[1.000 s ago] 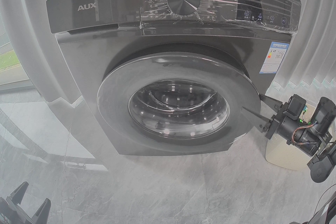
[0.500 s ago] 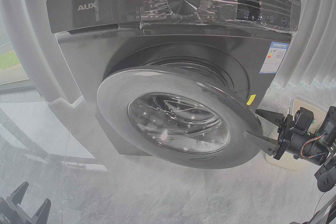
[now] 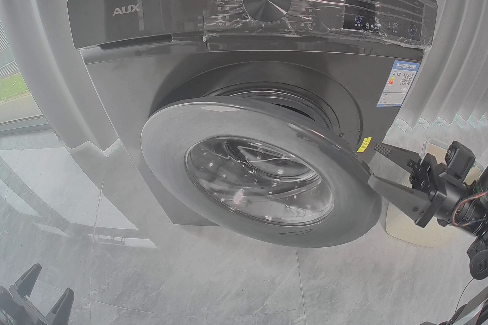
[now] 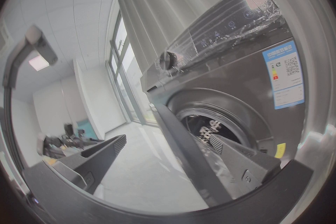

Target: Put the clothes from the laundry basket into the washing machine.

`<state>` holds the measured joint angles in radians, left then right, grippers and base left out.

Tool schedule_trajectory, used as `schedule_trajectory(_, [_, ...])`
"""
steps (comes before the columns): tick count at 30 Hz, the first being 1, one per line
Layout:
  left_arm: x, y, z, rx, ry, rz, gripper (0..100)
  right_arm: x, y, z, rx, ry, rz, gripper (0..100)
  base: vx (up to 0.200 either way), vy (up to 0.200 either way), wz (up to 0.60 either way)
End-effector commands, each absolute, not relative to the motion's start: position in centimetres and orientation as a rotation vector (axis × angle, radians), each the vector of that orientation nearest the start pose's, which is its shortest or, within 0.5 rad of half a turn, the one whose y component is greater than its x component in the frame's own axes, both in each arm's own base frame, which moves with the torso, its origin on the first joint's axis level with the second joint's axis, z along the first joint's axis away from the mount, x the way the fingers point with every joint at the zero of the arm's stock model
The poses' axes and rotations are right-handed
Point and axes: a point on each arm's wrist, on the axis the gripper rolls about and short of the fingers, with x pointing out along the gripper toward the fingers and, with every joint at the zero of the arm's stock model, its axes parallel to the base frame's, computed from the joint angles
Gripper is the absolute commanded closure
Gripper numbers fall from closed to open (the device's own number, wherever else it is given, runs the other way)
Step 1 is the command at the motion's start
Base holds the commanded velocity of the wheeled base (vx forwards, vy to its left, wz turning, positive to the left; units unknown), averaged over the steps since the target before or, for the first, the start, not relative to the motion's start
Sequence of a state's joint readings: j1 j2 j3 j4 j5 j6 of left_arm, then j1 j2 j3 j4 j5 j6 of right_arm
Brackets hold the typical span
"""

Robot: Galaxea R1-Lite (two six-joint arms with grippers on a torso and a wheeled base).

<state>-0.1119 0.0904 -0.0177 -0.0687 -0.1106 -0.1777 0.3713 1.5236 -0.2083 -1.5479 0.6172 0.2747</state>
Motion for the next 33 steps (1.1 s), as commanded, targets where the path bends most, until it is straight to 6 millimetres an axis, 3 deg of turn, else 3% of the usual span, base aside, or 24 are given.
schedule_trajectory(1, [-1.6,-0.1,8.4,-0.177,0.043,-0.220,0,14.2,9.2,20.5,0.368,-0.173,1.182,0,0.000,0.000,0.00])
schedule_trajectory(5, [-1.6,-0.1,8.4,-0.177,0.043,-0.220,0,13.6,9.5,20.4,0.403,-0.132,1.216,0,0.000,0.000,0.00])
schedule_trajectory(12, [-1.6,-0.1,8.4,-0.177,0.043,-0.220,0,13.3,10.0,18.3,0.407,0.045,1.225,0,0.000,0.000,0.00])
schedule_trajectory(17, [-1.6,-0.1,8.4,-0.177,0.043,-0.220,0,14.4,10.3,16.7,0.338,0.137,1.178,0,0.000,0.000,0.00])
schedule_trajectory(23, [-1.6,-0.1,8.4,-0.177,0.043,-0.220,0,17.4,11.0,14.2,0.224,0.165,0.974,0,0.000,0.000,0.00])
schedule_trajectory(33, [-1.6,-0.1,8.4,-0.177,0.043,-0.220,0,19.9,9.7,14.9,0.217,0.079,0.845,0,0.000,0.000,0.00])
